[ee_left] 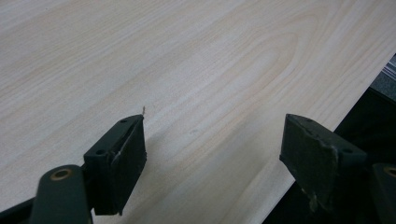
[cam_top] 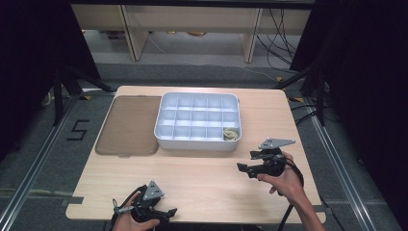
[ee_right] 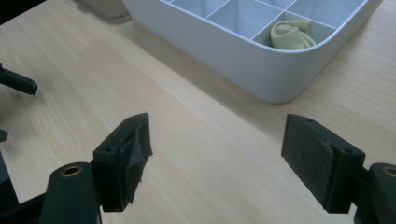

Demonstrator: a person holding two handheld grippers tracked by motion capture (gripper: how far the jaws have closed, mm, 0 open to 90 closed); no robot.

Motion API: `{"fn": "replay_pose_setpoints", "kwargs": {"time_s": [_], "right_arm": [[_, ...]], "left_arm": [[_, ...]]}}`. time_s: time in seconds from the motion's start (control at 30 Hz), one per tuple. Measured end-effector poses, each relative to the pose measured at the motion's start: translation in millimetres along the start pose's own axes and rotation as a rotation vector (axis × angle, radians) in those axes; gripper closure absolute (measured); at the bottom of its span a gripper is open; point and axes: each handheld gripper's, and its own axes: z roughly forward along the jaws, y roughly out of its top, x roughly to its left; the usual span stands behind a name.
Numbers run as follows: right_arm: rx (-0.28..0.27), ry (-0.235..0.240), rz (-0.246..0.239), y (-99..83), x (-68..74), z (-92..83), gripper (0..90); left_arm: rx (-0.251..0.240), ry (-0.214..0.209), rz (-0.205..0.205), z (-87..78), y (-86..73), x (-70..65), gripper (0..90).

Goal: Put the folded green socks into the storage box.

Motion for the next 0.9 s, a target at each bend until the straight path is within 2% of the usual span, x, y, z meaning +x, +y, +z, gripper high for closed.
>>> {"fn": "replay_pose_setpoints", "kwargs": {"time_s": [0.07,0.13,0.17,0.23,0.27,0.3,0.33,0.37,0.4,0.47,0.5,0.57,0.6,0.63,0.67,0.7,0.73,0.77,0.83,0.87,0.9], "right_arm": [[-0.006,0.024,0.002,-4.3,3.0,1.8,24.6],[-0.001,0.015,0.022,-6.7,7.3,0.6,24.6],[-0.005,0.020,-0.010,-7.7,6.3,0.6,24.6],[-0.013,0.027,0.009,-11.2,10.1,1.0,24.6],[-0.015,0.023,-0.016,-12.0,9.3,0.6,24.6],[-0.014,0.037,-0.003,-14.0,11.1,0.6,24.6],[-0.006,0.031,0.021,-15.3,13.4,-0.4,24.5],[-0.012,0.043,0.009,-17.0,13.1,0.7,24.4],[-0.024,0.033,-0.010,-18.6,12.2,1.4,24.3],[-0.020,0.047,0.019,-22.3,15.9,1.4,24.2],[-0.030,0.034,-0.017,-23.0,14.3,1.3,24.2],[-0.025,0.034,0.019,-26.0,18.8,-0.3,24.0],[-0.036,0.047,0.005,-27.7,18.6,0.9,24.0],[-0.034,0.054,0.012,-29.3,19.2,0.5,23.7],[-0.034,0.031,-0.010,-30.5,18.8,-0.3,23.5],[-0.024,0.044,0.007,-31.5,21.4,-0.7,22.7],[-0.040,0.058,-0.011,-32.9,20.2,1.1,21.5],[-0.026,0.047,0.005,-34.2,23.0,-0.5,20.9],[-0.041,0.065,-0.010,-37.7,22.9,1.3,20.1],[-0.028,0.060,0.006,-39.5,25.6,0.0,20.0],[-0.033,0.078,-0.018,-40.2,23.2,0.8,20.0]], "left_arm": [[0.000,0.007,-0.003,0.2,-0.2,0.6,21.8],[0.003,0.006,0.001,-0.4,0.0,1.2,21.8],[0.001,0.007,0.022,-1.0,0.5,2.4,21.8],[-0.003,0.003,0.020,-1.4,0.4,2.3,21.8],[0.002,0.013,0.023,-1.6,0.4,2.7,21.8],[-0.002,0.010,0.020,-1.5,0.4,2.2,21.8],[-0.002,0.001,0.024,-1.9,0.5,2.1,21.8],[-0.006,0.005,0.020,-1.7,0.5,1.9,21.8],[-0.006,0.004,0.024,-1.8,0.6,2.1,21.8],[-0.008,0.004,0.020,-2.0,0.6,1.8,21.8],[-0.008,0.004,0.021,-2.0,0.7,1.8,21.8],[-0.007,0.005,0.020,-2.1,0.6,1.8,21.8],[0.000,0.014,0.027,-2.4,0.7,2.4,21.8],[-0.006,0.008,0.026,-2.1,0.7,2.1,21.8],[-0.004,0.001,0.030,-2.4,0.8,2.0,21.8],[-0.006,-0.002,0.008,-1.6,0.4,0.9,21.8],[-0.006,0.000,0.008,-1.4,0.4,1.0,21.8],[-0.005,0.002,0.009,-1.4,0.4,1.0,21.8],[-0.007,-0.002,0.009,-1.5,0.5,0.8,21.8],[-0.007,-0.001,0.009,-1.6,0.5,0.9,21.8],[-0.007,0.000,0.009,-1.7,0.4,0.9,21.8]]}}
